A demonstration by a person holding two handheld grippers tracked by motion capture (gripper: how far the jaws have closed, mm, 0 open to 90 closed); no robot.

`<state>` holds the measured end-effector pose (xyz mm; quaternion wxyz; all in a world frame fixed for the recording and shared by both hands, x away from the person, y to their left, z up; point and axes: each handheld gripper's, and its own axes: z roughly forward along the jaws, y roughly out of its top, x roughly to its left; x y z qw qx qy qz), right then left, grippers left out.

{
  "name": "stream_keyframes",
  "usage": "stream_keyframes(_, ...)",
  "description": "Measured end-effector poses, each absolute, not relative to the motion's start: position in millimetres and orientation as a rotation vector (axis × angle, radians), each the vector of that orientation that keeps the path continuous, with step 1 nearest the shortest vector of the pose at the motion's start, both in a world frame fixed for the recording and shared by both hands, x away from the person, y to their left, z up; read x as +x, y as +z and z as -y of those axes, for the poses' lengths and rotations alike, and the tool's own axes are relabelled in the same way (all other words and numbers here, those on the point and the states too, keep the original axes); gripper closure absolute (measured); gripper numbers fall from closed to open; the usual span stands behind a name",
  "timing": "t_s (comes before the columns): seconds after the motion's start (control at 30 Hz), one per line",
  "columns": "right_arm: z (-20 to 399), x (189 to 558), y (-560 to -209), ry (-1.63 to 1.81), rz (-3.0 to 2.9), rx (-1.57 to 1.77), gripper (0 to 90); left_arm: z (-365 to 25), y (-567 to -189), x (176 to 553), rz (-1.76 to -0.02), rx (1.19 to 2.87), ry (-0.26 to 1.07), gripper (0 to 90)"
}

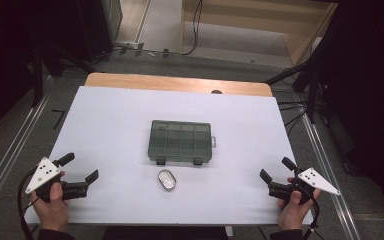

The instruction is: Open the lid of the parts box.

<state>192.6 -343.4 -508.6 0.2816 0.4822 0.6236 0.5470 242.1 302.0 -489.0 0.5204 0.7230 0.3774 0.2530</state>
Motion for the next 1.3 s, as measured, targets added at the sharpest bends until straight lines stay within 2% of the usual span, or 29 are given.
stream_keyframes(0.47,329,195,-500,1.45,-1.675,1.27,0.0,-288,-477,238,-0.866,1.71,0.609,0.0)
stream_keyframes(0.83,310,196,-486,1.493,-1.666,1.246,0.0,-268,-472,238,-0.837,1.699,0.539,0.0)
stream_keyframes(0.9,305,195,-483,1.486,-1.678,1.235,0.0,-264,-471,238,-0.843,1.691,0.533,3.0)
stream_keyframes(1.23,286,197,-467,1.397,-1.733,1.211,0.0,-242,-465,246,-0.848,1.766,0.468,3.1)
stream_keyframes(1.3,284,199,-463,1.406,-1.729,1.212,0.0,-239,-463,249,-0.847,1.774,0.444,5.7)
